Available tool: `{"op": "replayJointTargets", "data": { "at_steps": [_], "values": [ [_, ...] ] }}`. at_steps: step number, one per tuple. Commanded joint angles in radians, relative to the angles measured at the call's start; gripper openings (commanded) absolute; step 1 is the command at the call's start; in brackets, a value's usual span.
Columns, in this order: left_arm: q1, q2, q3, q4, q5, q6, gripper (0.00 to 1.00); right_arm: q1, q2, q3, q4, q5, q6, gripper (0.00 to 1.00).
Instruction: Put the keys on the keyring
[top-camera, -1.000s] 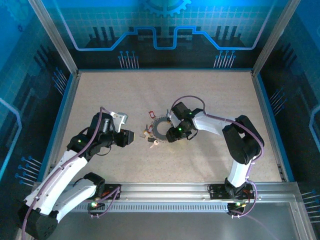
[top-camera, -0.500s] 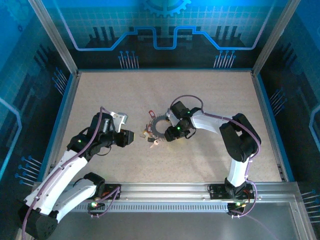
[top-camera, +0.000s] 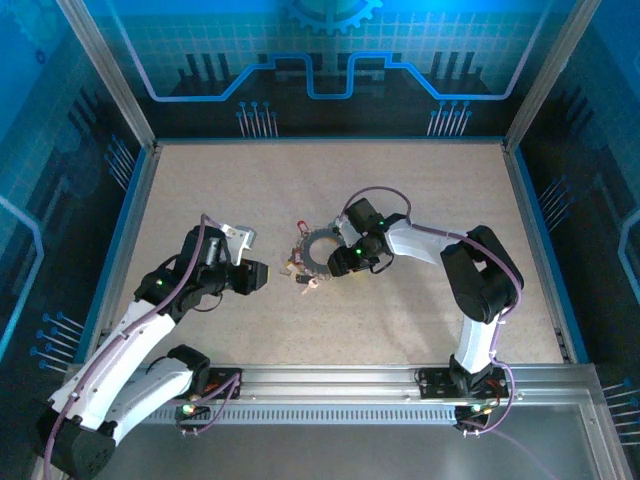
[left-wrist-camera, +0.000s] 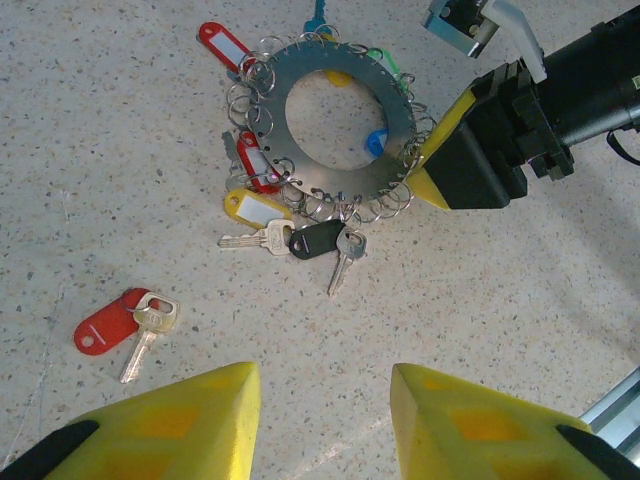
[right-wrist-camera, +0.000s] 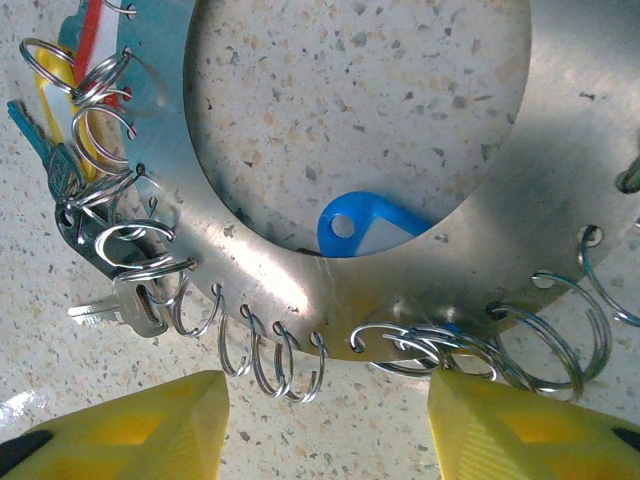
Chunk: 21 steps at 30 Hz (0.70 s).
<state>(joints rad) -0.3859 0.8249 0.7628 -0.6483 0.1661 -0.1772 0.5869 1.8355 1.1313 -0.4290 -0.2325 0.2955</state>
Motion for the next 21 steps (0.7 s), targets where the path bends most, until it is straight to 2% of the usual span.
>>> {"op": "replayJointTargets", "data": {
  "at_steps": [1,8,21],
  "values": [
    [0.006,0.001,-0.011,0.009,0.023,0.002,0.40,-0.007,-0.021,-0.014,0.015,0.013,0.023,0.58],
    [0.007,0.001,-0.011,0.010,0.021,0.000,0.40,-0.001,-0.030,-0.021,0.033,0.041,0.037,0.59],
    [0.006,0.003,-0.013,0.010,0.021,-0.002,0.41,-0.003,-0.032,-0.040,0.098,-0.026,0.030,0.59]
  ]
}}
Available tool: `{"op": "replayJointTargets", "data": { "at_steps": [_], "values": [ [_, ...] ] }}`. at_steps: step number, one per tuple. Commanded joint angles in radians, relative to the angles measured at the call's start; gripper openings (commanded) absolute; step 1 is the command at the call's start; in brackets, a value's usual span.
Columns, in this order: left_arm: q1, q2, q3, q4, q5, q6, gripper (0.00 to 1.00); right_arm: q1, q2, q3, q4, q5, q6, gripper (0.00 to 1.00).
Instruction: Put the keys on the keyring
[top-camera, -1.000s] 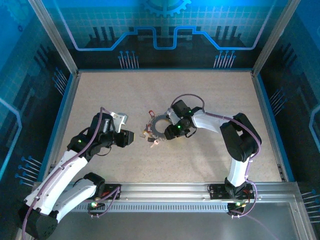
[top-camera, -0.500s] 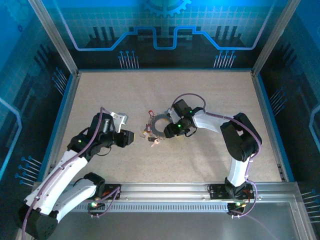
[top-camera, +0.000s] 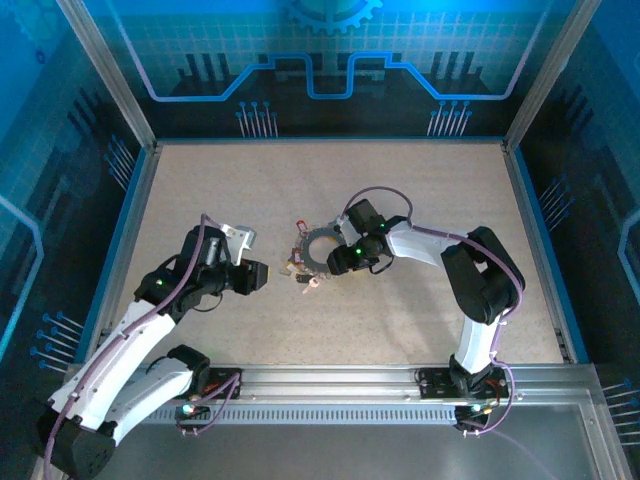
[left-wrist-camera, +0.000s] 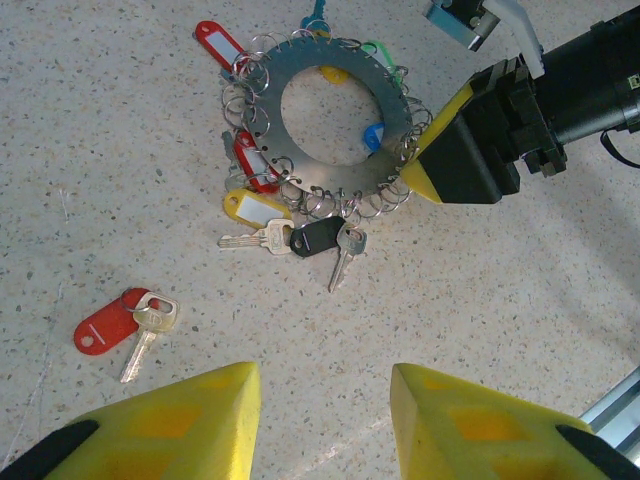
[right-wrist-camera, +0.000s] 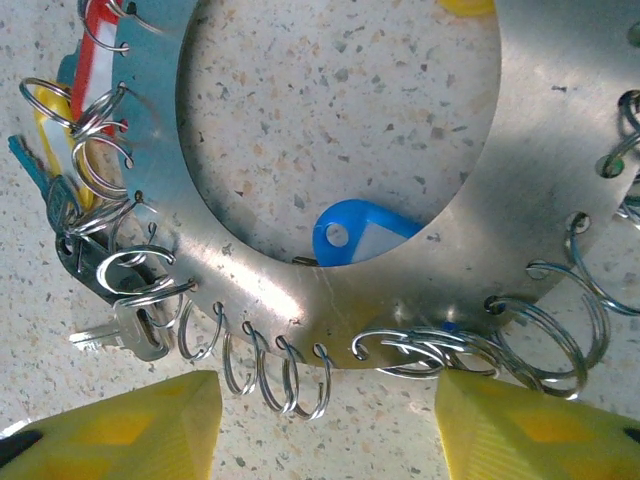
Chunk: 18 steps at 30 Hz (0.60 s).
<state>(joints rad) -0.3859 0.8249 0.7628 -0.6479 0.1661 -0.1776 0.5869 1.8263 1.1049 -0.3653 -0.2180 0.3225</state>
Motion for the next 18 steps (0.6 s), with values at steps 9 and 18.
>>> {"op": "replayJointTargets", "data": {
  "at_steps": [9,18],
  "values": [
    [0.006,0.004,-0.013,0.010,0.024,-0.005,0.40,-0.031,-0.069,-0.086,0.146,-0.166,-0.007,0.55],
    [0.005,0.005,-0.016,0.010,0.028,-0.014,0.40,-0.032,-0.102,-0.102,0.139,-0.110,-0.006,0.57]
  ]
}}
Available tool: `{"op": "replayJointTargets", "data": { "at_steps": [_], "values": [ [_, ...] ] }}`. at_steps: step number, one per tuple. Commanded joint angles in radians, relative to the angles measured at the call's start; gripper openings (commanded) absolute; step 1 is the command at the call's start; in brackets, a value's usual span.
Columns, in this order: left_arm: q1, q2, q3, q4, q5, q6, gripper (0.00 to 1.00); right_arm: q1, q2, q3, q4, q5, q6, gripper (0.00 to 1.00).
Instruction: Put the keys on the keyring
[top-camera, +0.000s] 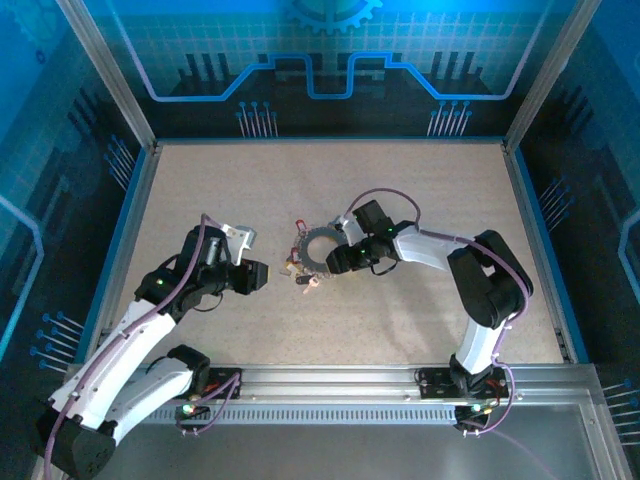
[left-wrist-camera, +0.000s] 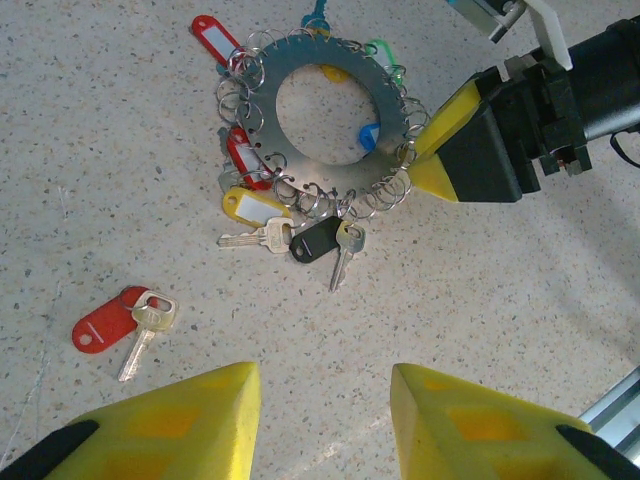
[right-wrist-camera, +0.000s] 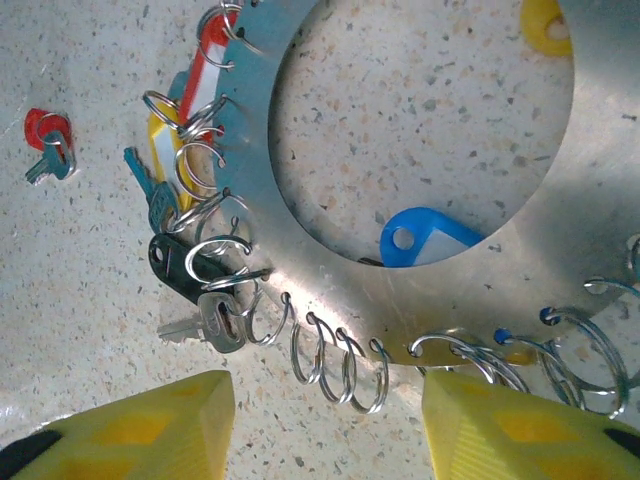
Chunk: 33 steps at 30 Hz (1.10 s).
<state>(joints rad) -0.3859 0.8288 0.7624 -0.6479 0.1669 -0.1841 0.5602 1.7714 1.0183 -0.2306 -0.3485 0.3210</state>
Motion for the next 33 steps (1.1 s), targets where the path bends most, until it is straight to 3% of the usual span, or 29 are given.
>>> {"op": "replayJointTargets", "data": {
  "at_steps": [1,4,14,33],
  "values": [
    [0.006,0.001,-0.016,0.012,0.026,-0.009,0.40,0.001,-0.054,-0.014,-0.007,0.047,-0.013,0.58],
    [0.006,0.001,-0.016,0.015,0.027,-0.009,0.41,0.012,-0.054,0.015,-0.065,0.105,-0.052,0.61],
    [0.006,0.002,-0.014,0.010,0.025,-0.006,0.40,0.020,0.034,0.096,-0.136,0.081,-0.098,0.61],
    [0.006,0.006,-0.013,0.012,0.031,-0.008,0.40,0.037,0.098,0.161,-0.234,0.186,-0.067,0.60]
  ]
}}
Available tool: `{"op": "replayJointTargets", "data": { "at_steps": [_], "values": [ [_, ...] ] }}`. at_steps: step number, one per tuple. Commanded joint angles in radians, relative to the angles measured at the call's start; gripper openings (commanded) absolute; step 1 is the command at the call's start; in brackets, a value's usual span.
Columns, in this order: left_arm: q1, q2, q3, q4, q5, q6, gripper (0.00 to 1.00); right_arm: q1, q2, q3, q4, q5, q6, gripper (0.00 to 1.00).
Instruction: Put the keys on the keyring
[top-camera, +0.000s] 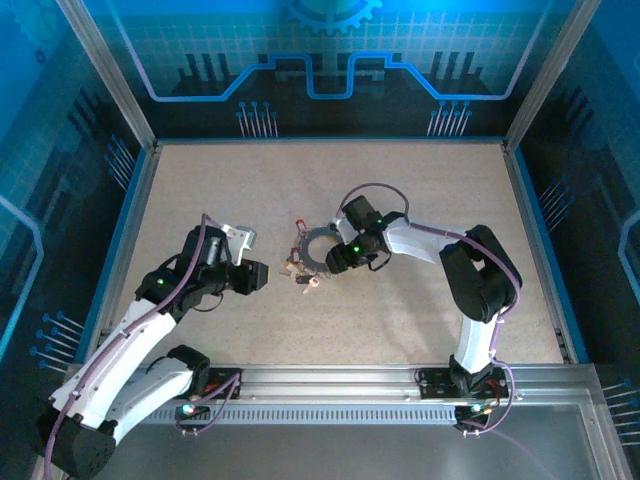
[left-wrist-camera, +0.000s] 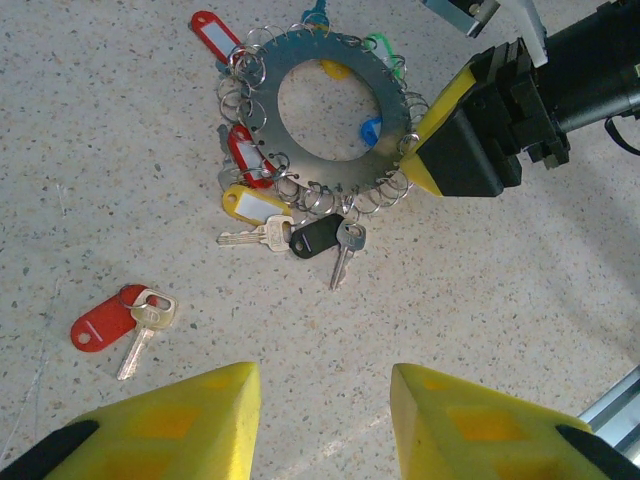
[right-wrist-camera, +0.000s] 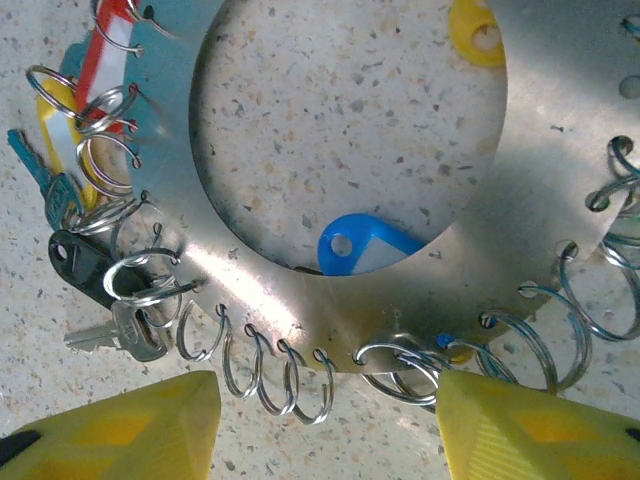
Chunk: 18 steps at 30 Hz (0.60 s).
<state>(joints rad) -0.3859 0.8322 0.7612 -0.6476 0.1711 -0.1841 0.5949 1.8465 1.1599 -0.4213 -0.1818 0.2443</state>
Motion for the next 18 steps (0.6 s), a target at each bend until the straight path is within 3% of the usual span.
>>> {"op": "replayJointTargets", "data": {
  "at_steps": [1,11,18],
  "values": [
    [0.005,0.002,-0.011,0.012,0.027,-0.009,0.41,0.001,0.026,0.021,-0.045,0.020,0.012,0.60],
    [0.006,0.002,-0.012,0.013,0.025,-0.009,0.40,0.026,0.086,0.073,-0.117,0.058,0.038,0.61],
    [0.006,0.003,-0.014,0.022,0.030,-0.017,0.40,0.059,0.091,0.087,-0.136,0.164,0.213,0.62]
  ]
}}
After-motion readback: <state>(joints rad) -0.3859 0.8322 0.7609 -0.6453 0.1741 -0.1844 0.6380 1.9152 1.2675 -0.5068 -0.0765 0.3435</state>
